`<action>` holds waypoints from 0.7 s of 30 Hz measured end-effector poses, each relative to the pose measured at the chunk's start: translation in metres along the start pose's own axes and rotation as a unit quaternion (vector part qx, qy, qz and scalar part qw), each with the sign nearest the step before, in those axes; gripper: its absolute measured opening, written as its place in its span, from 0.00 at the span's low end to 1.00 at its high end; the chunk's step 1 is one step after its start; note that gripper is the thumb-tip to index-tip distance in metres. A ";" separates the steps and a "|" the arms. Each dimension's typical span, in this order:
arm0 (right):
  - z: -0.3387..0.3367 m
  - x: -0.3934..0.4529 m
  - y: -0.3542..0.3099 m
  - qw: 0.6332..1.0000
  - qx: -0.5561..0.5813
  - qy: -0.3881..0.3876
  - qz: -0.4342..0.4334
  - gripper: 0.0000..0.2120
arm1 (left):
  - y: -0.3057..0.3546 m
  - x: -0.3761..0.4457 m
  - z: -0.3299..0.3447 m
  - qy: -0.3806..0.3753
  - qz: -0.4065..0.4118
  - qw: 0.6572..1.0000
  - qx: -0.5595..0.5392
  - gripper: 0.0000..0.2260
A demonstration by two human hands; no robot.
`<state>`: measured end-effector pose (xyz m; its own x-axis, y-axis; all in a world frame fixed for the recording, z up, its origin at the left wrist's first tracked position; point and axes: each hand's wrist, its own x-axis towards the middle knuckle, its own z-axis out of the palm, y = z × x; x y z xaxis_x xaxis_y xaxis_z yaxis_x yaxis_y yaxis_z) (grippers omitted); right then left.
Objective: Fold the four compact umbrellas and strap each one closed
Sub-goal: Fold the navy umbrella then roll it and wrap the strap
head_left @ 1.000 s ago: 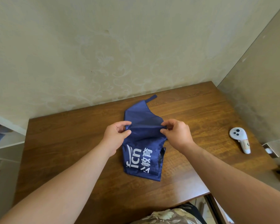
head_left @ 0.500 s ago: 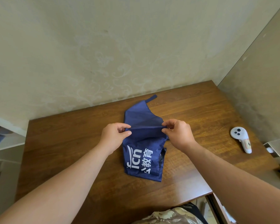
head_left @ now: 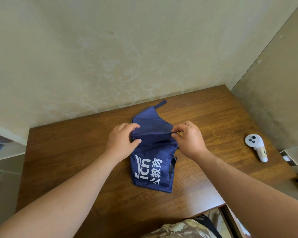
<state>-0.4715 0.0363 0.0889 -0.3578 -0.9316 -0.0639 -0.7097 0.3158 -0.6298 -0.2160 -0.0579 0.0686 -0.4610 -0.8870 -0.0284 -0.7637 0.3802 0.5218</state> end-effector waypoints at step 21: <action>0.009 -0.035 0.036 0.941 -0.160 -0.039 -0.297 0.07 | -0.022 -0.035 0.010 -0.077 0.196 0.958 0.194 0.05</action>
<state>-0.4792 0.0786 0.0621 0.1964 -0.9671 0.1616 -0.9209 -0.2385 -0.3083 -0.1869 -0.0327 0.0497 -0.7851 -0.6182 -0.0370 -0.6151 0.7715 0.1624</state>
